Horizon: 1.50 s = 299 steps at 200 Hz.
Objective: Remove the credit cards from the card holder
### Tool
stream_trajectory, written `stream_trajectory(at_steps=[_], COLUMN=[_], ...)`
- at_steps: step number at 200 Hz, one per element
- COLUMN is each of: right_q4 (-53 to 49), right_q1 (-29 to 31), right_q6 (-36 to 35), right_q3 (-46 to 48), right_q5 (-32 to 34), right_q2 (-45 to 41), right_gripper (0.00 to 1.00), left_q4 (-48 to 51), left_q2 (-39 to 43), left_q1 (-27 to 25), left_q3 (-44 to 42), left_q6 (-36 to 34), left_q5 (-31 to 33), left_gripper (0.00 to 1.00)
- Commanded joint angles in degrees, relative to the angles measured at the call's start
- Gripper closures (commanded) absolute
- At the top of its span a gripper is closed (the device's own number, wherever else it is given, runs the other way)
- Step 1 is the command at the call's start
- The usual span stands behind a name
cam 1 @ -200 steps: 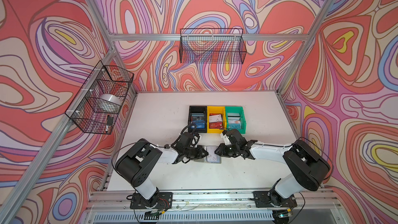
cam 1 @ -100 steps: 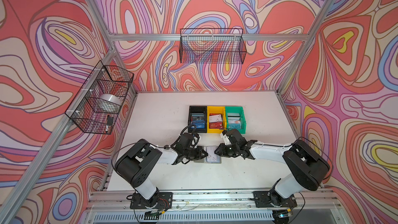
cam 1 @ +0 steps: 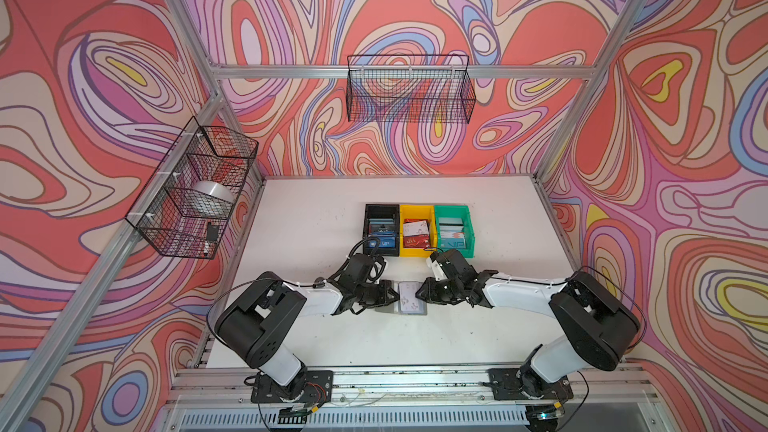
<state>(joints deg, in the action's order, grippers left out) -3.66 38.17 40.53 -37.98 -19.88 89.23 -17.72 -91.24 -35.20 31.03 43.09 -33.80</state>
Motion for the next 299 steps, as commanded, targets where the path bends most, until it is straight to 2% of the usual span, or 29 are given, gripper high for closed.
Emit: stream_trajectory(at_steps=[1,13,62,109,157,196,299], right_q4=[-1.8,-1.6,-0.9,-0.4,-0.4,-0.3,0.3], right_q1=[-0.1,-0.1,-0.1,-0.1,-0.1,-0.1,-0.1], right_q6=[-0.6,-0.6,-0.6,-0.5,-0.4,-0.3,0.0], right_q3=[0.5,0.5,0.5,0.4,0.6,0.8,1.0], right_q5=[1.2,1.2,0.6,0.4,0.3,0.3,0.1], right_q2=[-0.9,-0.7,0.1,0.6,0.5,0.7,1.2], right_gripper=[0.74,0.74,0.74,0.74,0.74,0.74,0.74], left_q4=[1.5,0.6,-1.2,-3.8,-10.0,-10.1,-10.4], left_q2=[0.2,0.0,0.8,-0.8,-5.0,-5.0,-4.6], left_q1=[0.1,0.2,0.1,0.1,0.1,0.1,0.1], left_q3=[1.1,0.8,-0.5,-0.6,-1.0,-1.0,-3.6], left_q6=[-0.7,-0.3,0.5,1.3,3.9,3.8,4.1], left_q5=[0.2,-0.1,0.2,-0.1,-1.9,-1.7,-1.8], left_gripper=[0.96,0.95,0.78,0.75,0.75,0.76,0.89])
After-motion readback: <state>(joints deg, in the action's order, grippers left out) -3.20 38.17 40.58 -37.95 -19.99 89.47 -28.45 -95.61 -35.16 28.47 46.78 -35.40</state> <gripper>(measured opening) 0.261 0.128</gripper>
